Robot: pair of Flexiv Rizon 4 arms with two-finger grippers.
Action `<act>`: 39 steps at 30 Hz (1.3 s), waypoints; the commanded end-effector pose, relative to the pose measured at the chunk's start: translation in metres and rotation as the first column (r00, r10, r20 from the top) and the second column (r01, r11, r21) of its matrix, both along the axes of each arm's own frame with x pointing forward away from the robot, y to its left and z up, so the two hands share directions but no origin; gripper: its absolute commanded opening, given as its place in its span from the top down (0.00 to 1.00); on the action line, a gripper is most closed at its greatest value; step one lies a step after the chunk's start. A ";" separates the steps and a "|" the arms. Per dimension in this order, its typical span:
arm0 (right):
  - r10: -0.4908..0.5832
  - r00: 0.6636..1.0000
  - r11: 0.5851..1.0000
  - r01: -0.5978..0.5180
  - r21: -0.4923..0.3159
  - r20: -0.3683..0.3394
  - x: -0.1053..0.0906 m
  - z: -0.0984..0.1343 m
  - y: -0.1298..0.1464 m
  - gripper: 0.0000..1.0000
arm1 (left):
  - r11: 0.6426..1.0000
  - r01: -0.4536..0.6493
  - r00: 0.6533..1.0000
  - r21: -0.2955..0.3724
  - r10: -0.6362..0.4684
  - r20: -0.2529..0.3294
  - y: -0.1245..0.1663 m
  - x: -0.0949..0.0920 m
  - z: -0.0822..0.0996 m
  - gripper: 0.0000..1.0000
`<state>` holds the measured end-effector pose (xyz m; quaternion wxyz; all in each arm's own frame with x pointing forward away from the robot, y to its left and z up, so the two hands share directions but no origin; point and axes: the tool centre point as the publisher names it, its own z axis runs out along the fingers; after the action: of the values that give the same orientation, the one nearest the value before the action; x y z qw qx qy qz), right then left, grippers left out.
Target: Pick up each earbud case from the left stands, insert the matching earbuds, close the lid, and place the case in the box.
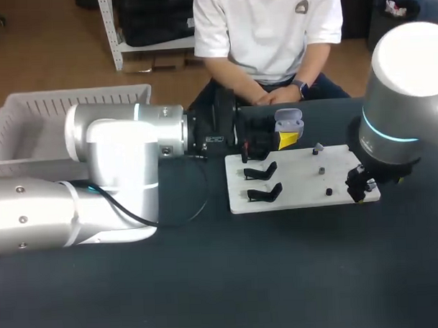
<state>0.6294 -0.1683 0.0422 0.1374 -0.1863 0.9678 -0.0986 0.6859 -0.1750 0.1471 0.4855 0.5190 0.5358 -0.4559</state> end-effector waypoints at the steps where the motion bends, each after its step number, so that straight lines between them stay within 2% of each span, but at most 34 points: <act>1: 0.001 1.000 1.000 -0.001 0.002 -0.023 0.007 -0.004 0.002 0.34 | 1.000 -0.005 1.000 -0.008 0.005 0.005 0.000 -0.001 -0.002 1.00; 7: 0.005 0.999 1.000 -0.005 0.012 -0.038 0.011 -0.010 0.000 0.44 | 1.000 -0.005 1.000 -0.008 0.005 0.005 0.000 -0.001 -0.002 1.00; 9: 0.005 0.999 1.000 -0.004 0.013 -0.042 0.012 -0.011 0.000 0.51 | 1.000 -0.005 1.000 -0.008 0.005 0.005 0.000 -0.001 -0.002 1.00; 19: 0.007 0.998 1.000 -0.007 0.012 -0.062 0.014 -0.017 -0.004 0.63 | 1.000 -0.005 1.000 -0.008 0.005 0.005 0.000 -0.001 -0.002 1.00; 22: 0.004 0.998 1.000 -0.003 0.015 -0.062 0.014 -0.017 -0.004 0.60 | 1.000 -0.005 1.000 -0.008 0.005 0.005 0.000 -0.001 -0.002 1.00; 26: 0.007 0.998 1.000 -0.006 0.019 -0.067 0.016 -0.019 -0.004 0.63 | 1.000 -0.005 1.000 -0.008 0.005 0.005 0.000 -0.001 -0.002 1.00; 34: 0.015 0.998 1.000 -0.014 0.019 -0.067 0.019 -0.020 -0.001 0.61 | 1.000 -0.005 1.000 -0.008 0.005 0.005 0.000 -0.001 -0.002 1.00; 39: 0.014 0.998 1.000 -0.013 0.019 -0.065 0.021 -0.019 -0.001 0.67 | 1.000 -0.005 1.000 -0.008 0.005 0.005 0.000 -0.001 -0.002 1.00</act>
<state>0.6487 -0.1708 0.0239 0.1093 -0.1954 0.9713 -0.0805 0.6860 -0.1748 0.1471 0.4853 0.5190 0.5358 -0.4561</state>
